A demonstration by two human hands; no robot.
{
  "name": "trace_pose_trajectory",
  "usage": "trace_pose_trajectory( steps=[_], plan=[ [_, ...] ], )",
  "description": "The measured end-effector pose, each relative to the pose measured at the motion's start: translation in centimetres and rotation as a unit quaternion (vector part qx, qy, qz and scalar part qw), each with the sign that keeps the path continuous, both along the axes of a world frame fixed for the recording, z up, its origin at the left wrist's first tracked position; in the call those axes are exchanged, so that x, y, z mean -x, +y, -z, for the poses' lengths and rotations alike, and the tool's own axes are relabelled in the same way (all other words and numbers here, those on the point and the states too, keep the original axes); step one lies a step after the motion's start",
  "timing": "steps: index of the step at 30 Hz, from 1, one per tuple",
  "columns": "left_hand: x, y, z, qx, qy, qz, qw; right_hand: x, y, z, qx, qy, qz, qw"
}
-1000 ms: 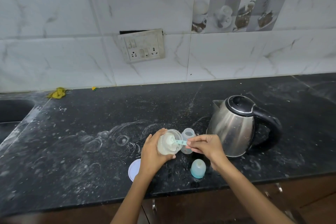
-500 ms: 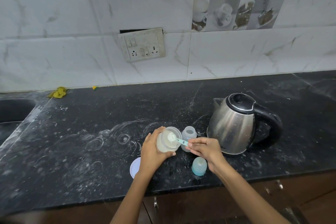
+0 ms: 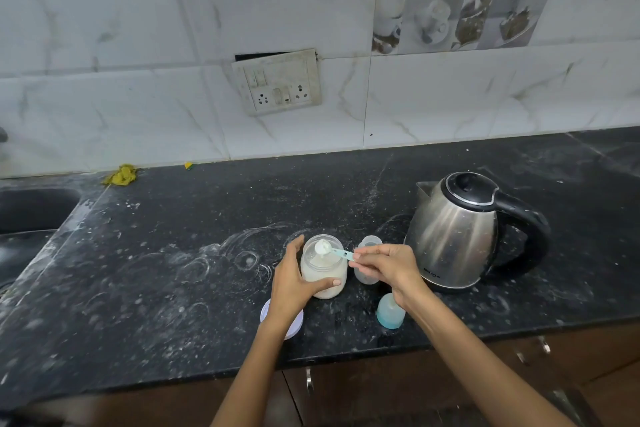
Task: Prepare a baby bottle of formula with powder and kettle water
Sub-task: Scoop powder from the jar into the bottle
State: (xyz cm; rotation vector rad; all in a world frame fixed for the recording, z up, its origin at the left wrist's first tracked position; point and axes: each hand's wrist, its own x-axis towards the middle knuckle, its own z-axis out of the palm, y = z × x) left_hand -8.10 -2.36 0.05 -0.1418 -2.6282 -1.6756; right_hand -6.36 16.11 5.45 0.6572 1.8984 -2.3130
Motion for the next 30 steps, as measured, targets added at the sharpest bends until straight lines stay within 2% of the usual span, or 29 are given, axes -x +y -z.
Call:
trace_pose_trajectory(
  steps=[9, 15, 19, 24, 30],
  plan=[
    [-2.1, 2.5, -2.3, -0.042, 0.07, -0.031, 0.996, -1.7, 2.7, -2.0, 0.02, 0.032, 0.043, 0.998],
    [-3.6, 8.8, -2.4, -0.041, 0.099, 0.031, 0.994, -3.0, 6.9, -2.0, 0.033, 0.038, 0.101, 0.994],
    [-2.8, 12.2, -1.1, -0.017, 0.066, 0.024, 0.997, -3.2, 8.5, -1.8, 0.032, 0.024, 0.109, 0.993],
    [-0.6, 13.7, 0.0, -0.005, -0.008, -0.031, 0.999, -2.9, 8.5, -1.2, 0.023, 0.017, 0.103, 0.994],
    [0.0, 13.5, 0.0, -0.019, -0.002, -0.058, 0.998, -2.3, 8.5, -0.9, 0.017, 0.009, 0.095, 0.995]
  ],
)
